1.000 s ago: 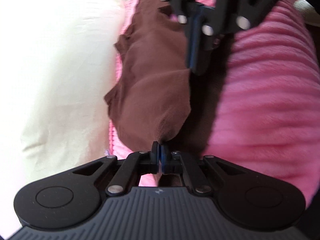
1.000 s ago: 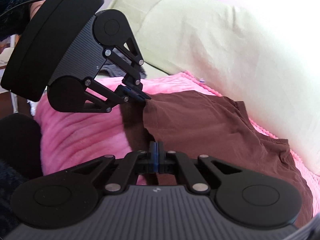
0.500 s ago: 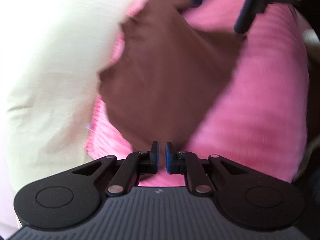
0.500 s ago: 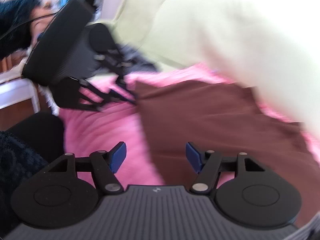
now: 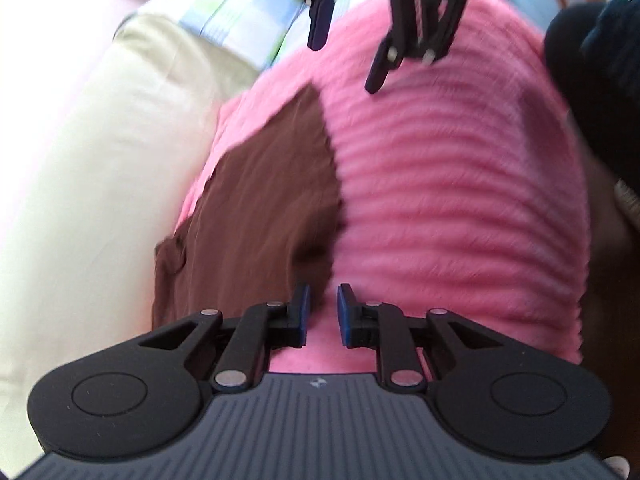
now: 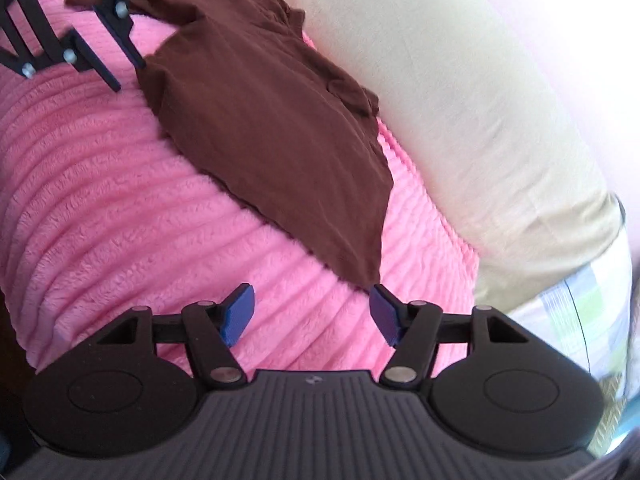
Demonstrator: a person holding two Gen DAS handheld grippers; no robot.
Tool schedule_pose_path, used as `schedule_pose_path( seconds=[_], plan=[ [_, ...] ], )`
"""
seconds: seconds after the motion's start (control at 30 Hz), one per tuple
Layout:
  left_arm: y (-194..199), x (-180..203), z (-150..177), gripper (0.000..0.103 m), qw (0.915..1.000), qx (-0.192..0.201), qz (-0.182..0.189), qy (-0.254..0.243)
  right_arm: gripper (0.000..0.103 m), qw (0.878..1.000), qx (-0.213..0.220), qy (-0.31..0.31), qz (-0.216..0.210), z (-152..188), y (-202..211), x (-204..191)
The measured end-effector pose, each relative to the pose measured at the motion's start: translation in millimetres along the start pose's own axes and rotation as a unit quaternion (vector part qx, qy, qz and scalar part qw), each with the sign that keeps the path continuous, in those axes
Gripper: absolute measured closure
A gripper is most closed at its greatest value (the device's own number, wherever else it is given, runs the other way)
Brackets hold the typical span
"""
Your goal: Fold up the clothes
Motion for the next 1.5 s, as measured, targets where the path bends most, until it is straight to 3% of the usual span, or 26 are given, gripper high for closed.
schedule_pose_path(
  seconds=[0.07,0.2,0.23,0.3,0.4,0.43,0.53,0.6,0.63,0.7,0.77,0.8,0.87,0.97,1.17,1.2,1.23,1.27,1.33,1.5],
  plan=[
    [-4.6,-2.0,4.4,0.079,0.9999,-0.008,-0.012,-0.006,0.051,0.998,0.046,0.035,-0.012,-18.2,-2.2,-16.5],
    [-18.9,-19.7,5.3,0.079,0.9995,-0.009,-0.031,0.005,0.06,0.991,0.085,0.105,0.001,-43.0,-23.1,-50.3],
    [-23.6,-24.8,5.5,0.079,0.9993,-0.009,-0.034,0.009,0.065,0.991,0.099,0.091,0.001,-50.6,-32.4,-49.5],
    [-27.5,-32.5,6.1,0.079,0.9993,-0.008,-0.034,0.014,0.096,0.993,0.112,0.021,-0.032,-61.1,-42.9,-33.2],
    [-10.2,-40.6,7.4,0.078,0.9996,0.007,-0.019,0.022,0.096,0.983,0.131,-0.095,-0.086,-62.1,-33.9,-1.6],
    [-0.7,-44.0,8.0,0.068,0.9994,0.011,-0.006,0.032,0.096,0.975,0.139,-0.136,-0.105,-60.6,-27.5,9.7],
    [31.9,-46.3,11.7,0.057,0.9971,0.031,0.043,0.054,0.09,0.947,0.143,-0.204,-0.203,-47.2,-6.2,25.3],
    [42.0,-41.9,13.0,0.057,0.9963,0.036,0.06,0.051,0.069,0.945,0.124,-0.186,-0.237,-40.3,1.5,17.6],
    [43.9,-38.9,12.6,0.056,0.9966,0.038,0.058,0.045,0.066,0.948,0.106,-0.162,-0.252,-37.1,6.7,9.0],
    [41.3,-37.1,7.9,0.056,0.9973,0.042,0.044,0.042,0.066,0.964,0.087,-0.124,-0.22,-26.6,13.6,3.4],
    [26.1,-34.3,4.7,0.056,0.9974,0.031,0.045,0.048,0.066,0.981,0.06,-0.099,-0.154,-15.6,14.4,5.7],
    [16.9,-28.8,0.0,0.056,0.9976,0.025,0.045,0.046,0.066,0.993,0.031,-0.056,-0.097,-8.9,10.5,5.7],
    [-1.0,-15.3,-10.7,0.056,0.9983,0.022,0.036,0.04,0.066,0.999,-0.009,0.007,-0.038,1.8,-2.9,5.4],
    [-22.5,3.2,-18.0,0.055,0.9988,0.008,0.012,0.046,0.066,0.997,-0.039,0.068,-0.005,20.7,-27.5,10.3],
    [-30.3,1.3,-24.8,0.055,0.9942,-0.019,0.009,0.106,0.071,0.995,-0.025,0.093,0.026,31.5,-66.4,26.8],
    [-29.5,-0.2,-23.7,0.055,0.9925,-0.024,0.013,0.119,0.092,0.995,-0.019,0.094,0.014,31.7,-71.6,29.4],
    [-26.9,-0.9,-21.6,0.055,0.9908,-0.029,0.018,0.131,0.103,0.996,-0.016,0.093,0.001,32.3,-75.0,30.9],
    [-24.6,-1.7,-20.7,0.06,0.9896,-0.031,0.023,0.139,0.102,0.995,-0.011,0.1,-0.008,35.0,-76.1,31.6],
    [-25.9,-10.5,-24.4,0.083,0.9823,-0.045,0.056,0.173,0.102,0.993,-0.001,0.115,-0.022,41.6,-75.5,34.4],
    [-15.6,-18.9,-36.3,0.089,0.9756,-0.03,0.096,0.195,0.102,0.992,0.002,0.113,-0.051,52.6,-42.4,61.4]
  ],
)
Point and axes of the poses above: each gripper's, at about its wrist camera, not at the fingertips, and y roughly against the way its jaws point, x to its right, z to its underside, the point moved 2 cm from there along -y, roughly the way its jaws point, and after that the axes turned 13 degrees about y, right-handed, at the moved point
